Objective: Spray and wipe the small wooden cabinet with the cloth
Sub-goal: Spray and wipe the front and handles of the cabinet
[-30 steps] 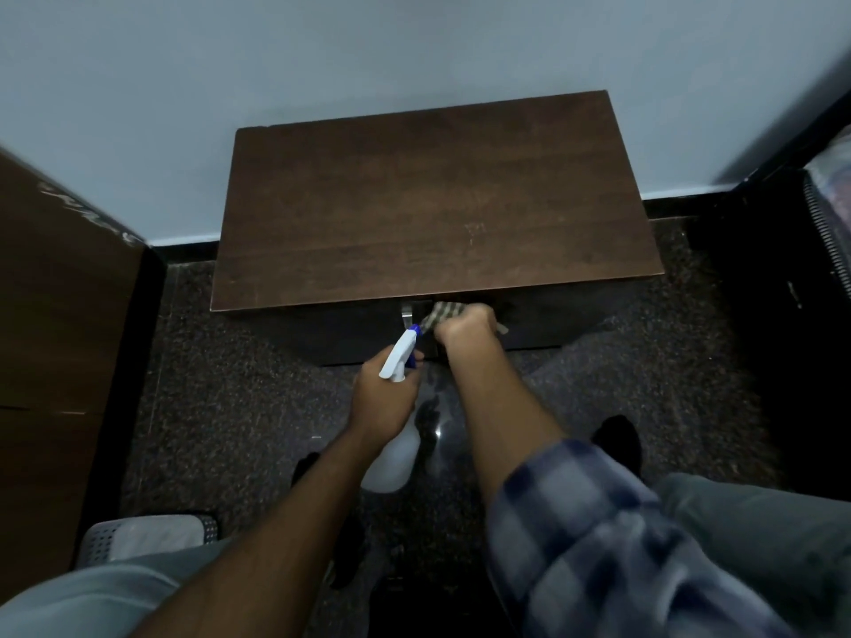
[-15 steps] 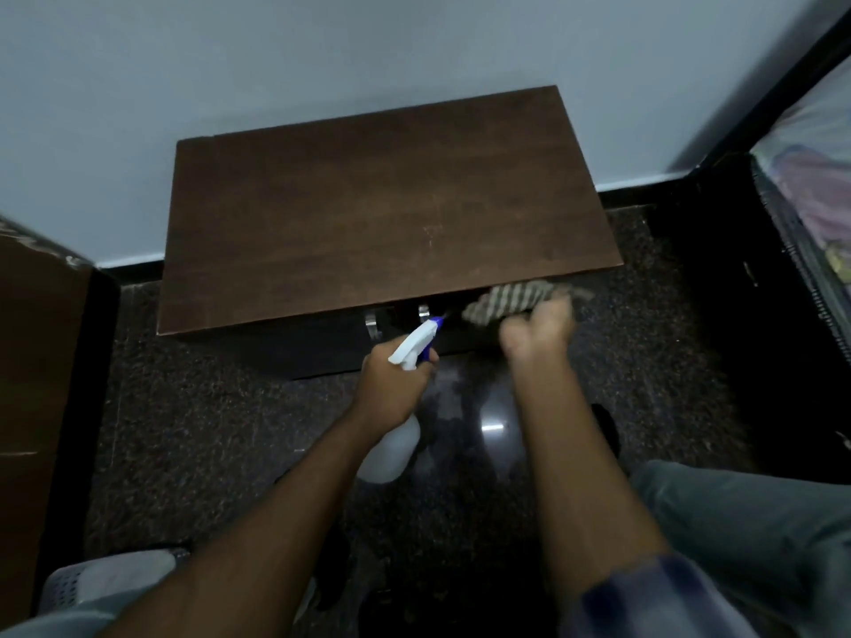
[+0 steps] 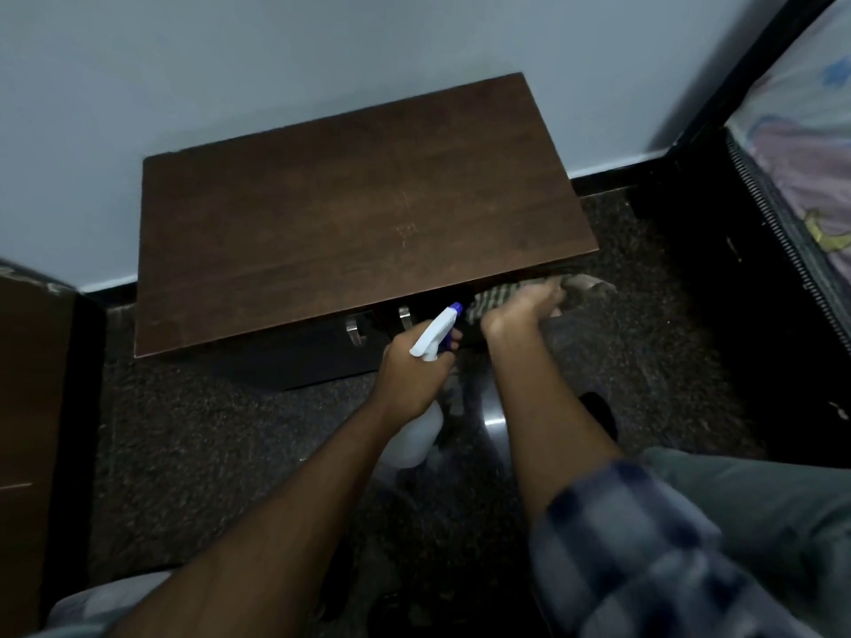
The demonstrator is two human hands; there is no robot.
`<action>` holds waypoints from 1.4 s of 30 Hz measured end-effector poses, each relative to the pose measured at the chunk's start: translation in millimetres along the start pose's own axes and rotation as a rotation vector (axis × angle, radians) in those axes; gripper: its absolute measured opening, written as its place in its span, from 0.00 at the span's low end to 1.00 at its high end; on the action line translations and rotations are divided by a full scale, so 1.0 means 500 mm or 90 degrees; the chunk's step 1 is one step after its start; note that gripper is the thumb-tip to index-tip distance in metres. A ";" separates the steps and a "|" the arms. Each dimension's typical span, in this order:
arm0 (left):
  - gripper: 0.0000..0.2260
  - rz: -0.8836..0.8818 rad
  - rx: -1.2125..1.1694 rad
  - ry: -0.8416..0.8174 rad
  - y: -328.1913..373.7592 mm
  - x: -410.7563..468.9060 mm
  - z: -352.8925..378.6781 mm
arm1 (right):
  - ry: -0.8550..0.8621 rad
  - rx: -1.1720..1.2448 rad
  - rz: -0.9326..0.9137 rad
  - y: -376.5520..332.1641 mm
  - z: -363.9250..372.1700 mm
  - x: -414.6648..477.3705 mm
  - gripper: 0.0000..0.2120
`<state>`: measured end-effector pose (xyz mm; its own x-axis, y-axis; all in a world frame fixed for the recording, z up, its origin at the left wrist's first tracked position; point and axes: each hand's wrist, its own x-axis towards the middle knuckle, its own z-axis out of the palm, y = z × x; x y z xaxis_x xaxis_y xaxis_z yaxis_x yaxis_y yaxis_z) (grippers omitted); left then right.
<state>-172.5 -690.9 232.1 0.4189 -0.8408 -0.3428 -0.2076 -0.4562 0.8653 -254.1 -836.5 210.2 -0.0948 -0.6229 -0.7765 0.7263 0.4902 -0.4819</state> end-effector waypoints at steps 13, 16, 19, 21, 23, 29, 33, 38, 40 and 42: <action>0.16 -0.011 -0.022 0.019 -0.003 0.000 0.009 | 0.034 -0.012 0.043 -0.026 -0.009 0.078 0.38; 0.11 -0.006 -0.022 0.022 0.003 0.005 0.024 | -0.042 -0.101 0.016 -0.016 -0.015 -0.004 0.29; 0.05 0.009 0.002 -0.028 0.013 0.011 0.033 | 0.003 0.009 -0.073 -0.066 -0.013 0.069 0.26; 0.04 0.024 0.021 -0.060 0.020 0.019 0.042 | 0.062 -0.051 -0.120 -0.067 -0.060 0.215 0.28; 0.07 0.035 0.032 -0.041 0.028 0.029 0.054 | 0.045 -0.071 -0.036 -0.043 -0.095 0.227 0.26; 0.03 -0.036 0.078 -0.027 -0.011 0.050 0.068 | 0.037 -0.056 -0.030 -0.027 -0.064 0.080 0.23; 0.05 -0.040 0.138 -0.039 -0.050 0.058 0.071 | 0.038 -0.051 -0.075 -0.036 -0.065 0.135 0.33; 0.11 -0.076 0.134 -0.031 -0.072 0.070 0.081 | -0.005 -0.088 0.076 0.060 -0.094 0.151 0.30; 0.11 -0.067 0.127 -0.044 -0.079 0.081 0.087 | 0.009 -0.039 0.000 0.045 -0.105 0.145 0.20; 0.02 -0.062 0.101 -0.062 -0.085 0.091 0.094 | 0.049 0.018 -0.070 -0.002 -0.124 0.180 0.13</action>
<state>-186.0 -723.5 162.3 0.3574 -0.8111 -0.4630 -0.3096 -0.5706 0.7606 -305.6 -855.0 115.6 -0.2261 -0.6236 -0.7483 0.7271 0.4032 -0.5557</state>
